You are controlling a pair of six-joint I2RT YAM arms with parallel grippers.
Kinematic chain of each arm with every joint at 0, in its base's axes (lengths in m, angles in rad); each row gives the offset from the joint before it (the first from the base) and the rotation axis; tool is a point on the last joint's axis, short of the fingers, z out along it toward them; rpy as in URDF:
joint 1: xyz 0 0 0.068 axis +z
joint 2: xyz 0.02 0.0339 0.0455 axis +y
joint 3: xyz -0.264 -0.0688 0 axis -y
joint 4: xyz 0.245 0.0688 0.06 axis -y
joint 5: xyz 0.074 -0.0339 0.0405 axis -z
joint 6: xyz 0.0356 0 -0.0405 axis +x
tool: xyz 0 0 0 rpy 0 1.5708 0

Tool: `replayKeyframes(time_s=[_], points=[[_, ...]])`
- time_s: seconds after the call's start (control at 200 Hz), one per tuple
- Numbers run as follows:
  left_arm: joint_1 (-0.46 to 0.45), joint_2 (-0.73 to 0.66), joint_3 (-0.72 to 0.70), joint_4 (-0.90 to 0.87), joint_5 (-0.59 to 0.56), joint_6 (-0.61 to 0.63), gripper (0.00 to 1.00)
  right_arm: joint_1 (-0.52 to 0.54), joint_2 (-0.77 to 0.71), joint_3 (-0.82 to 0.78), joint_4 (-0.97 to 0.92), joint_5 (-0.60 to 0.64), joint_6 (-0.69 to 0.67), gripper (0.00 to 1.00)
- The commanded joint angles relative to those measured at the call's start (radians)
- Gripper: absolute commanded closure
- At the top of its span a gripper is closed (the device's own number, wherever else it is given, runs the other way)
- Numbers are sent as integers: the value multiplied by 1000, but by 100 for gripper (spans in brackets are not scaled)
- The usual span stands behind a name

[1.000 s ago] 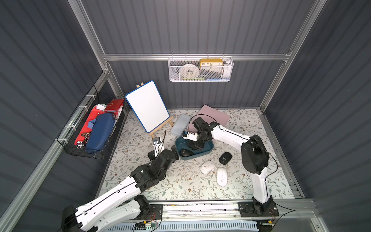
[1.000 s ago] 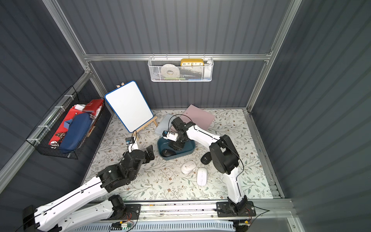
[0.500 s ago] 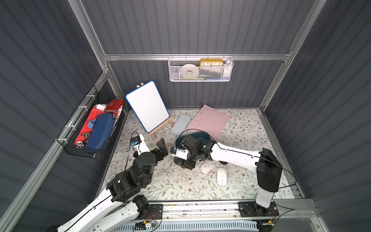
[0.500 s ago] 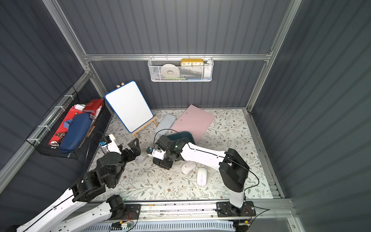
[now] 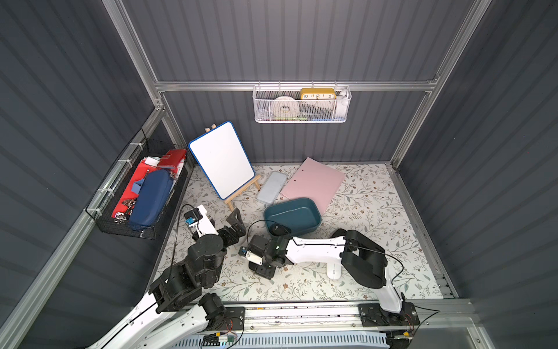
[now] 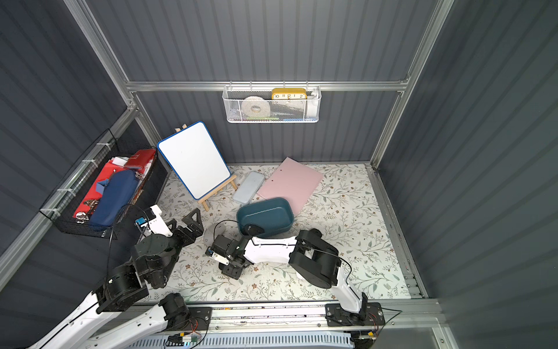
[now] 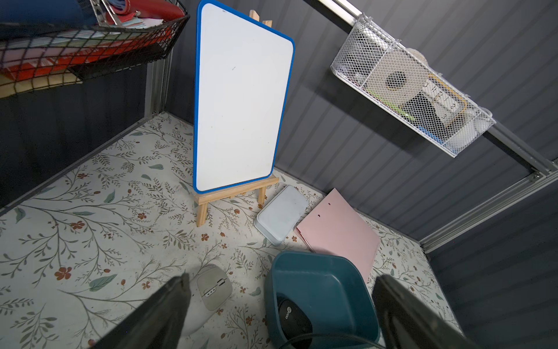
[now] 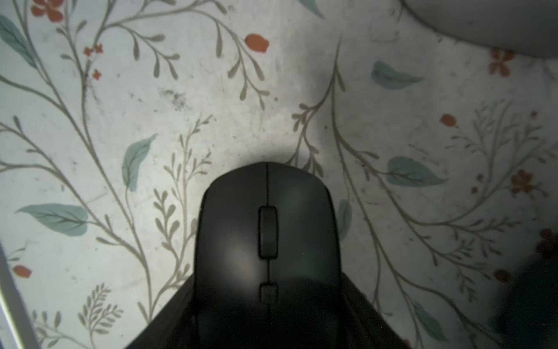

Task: Take out the mouse from the storage box
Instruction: Place the mouse at the center of the board, then pick up the mouse from the storage box.

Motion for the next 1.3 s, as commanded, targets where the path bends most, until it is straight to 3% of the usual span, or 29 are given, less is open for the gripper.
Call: replayKeyframes(time_s=[0.0, 0.115, 0.24, 0.45, 0.655, 0.845, 0.941, 1.036, 1.296], points=[[6, -10, 3, -15, -14, 3, 1, -1, -3, 10, 30, 19, 42, 44], [6, 2, 4, -2, -1, 14, 1, -3, -63, -49, 74, 31, 46, 28], [6, 42, 12, 20, 17, 32, 0, -13, -148, -113, 91, 45, 39, 20], [6, 158, 52, 114, 130, 140, 1, -83, -393, -280, 108, 13, 104, 17], [16, 466, 223, 65, 388, 228, 1, -188, -771, -543, 97, 35, 212, 17], [66, 771, 408, -107, 693, 289, 0, -257, -1061, -709, 47, 172, 296, 18], [67, 878, 443, -170, 651, 306, 1, -275, -1172, -769, 34, 232, 315, 16], [68, 939, 419, -164, 665, 402, 1, -280, -1246, -807, 46, 276, 340, 16], [108, 1134, 554, -325, 632, 592, 1, -282, -1280, -862, 92, 281, 376, 16]])
